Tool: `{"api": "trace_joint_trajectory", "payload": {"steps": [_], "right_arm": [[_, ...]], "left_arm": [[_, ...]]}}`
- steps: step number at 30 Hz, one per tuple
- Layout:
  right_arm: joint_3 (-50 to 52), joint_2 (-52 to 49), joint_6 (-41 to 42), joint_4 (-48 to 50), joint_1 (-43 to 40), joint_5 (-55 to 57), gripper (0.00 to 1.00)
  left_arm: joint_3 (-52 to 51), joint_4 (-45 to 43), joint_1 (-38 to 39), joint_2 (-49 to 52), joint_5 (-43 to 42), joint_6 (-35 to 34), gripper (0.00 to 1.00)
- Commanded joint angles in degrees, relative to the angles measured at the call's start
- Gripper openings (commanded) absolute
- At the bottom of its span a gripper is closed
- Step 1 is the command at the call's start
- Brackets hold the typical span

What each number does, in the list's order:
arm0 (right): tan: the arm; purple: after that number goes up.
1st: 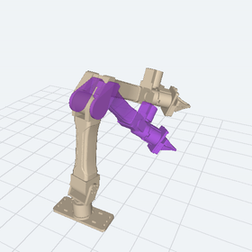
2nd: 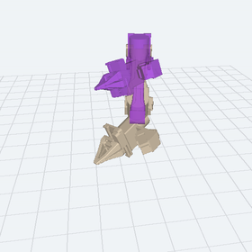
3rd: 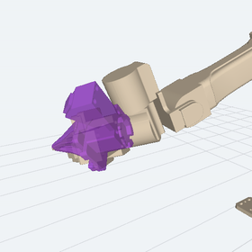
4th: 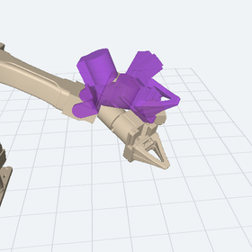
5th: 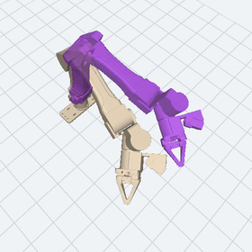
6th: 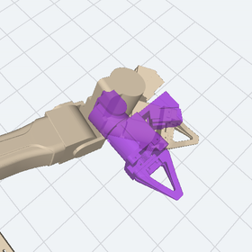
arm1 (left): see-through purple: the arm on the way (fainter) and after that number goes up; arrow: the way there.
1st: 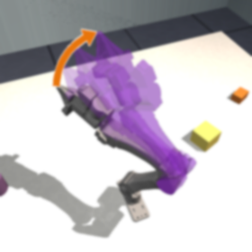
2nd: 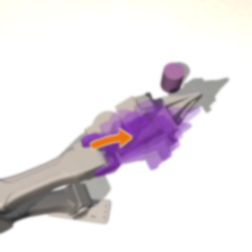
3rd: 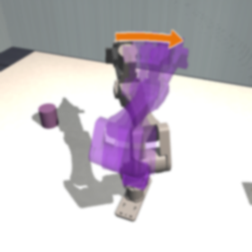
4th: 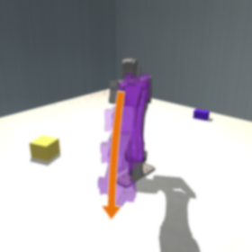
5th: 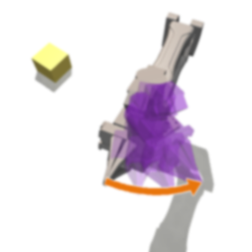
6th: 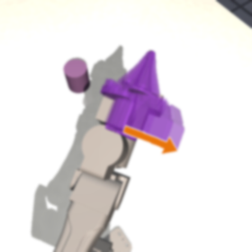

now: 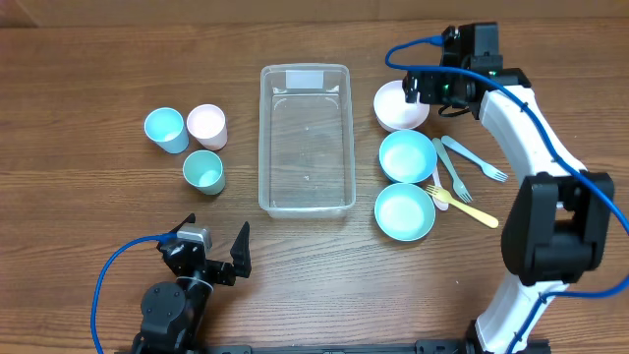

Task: Pack container
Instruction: 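Reach the right gripper to the white bowl and grasp its rim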

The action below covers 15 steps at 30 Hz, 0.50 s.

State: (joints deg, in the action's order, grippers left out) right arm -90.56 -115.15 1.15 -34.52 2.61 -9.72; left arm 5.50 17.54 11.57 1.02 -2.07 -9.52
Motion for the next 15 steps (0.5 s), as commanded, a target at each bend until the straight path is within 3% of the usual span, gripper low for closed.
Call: {"api": "trace_joint_trajectory", "payload": {"steps": [1,7,9,12,15], "right_arm": [[-1.7,-4.5,-2.8,-0.3,-0.1,0.9,0.94],[-1.7,-9.9,-2.9,1.2,-0.1,2.8,0.91],[-1.7,-10.8,-2.9,2.2,-0.1,2.8,0.79],[-1.7,-11.5,-2.9,2.7,-0.1,2.8,0.47],[-1.7,-11.6,-2.9,2.7,-0.1,2.8,0.33]], "left_arm": [[-0.2,-0.2,-0.3,-0.3,0.2,-0.8,1.0],[-0.2,-0.2,-0.3,-0.3,0.2,-0.8,1.0],[-0.2,-0.2,-0.3,-0.3,0.2,-0.8,1.0],[-0.2,-0.2,-0.3,-0.3,0.2,-0.8,1.0],[-0.2,-0.2,-0.3,-0.3,0.2,-0.8,1.0]]}}
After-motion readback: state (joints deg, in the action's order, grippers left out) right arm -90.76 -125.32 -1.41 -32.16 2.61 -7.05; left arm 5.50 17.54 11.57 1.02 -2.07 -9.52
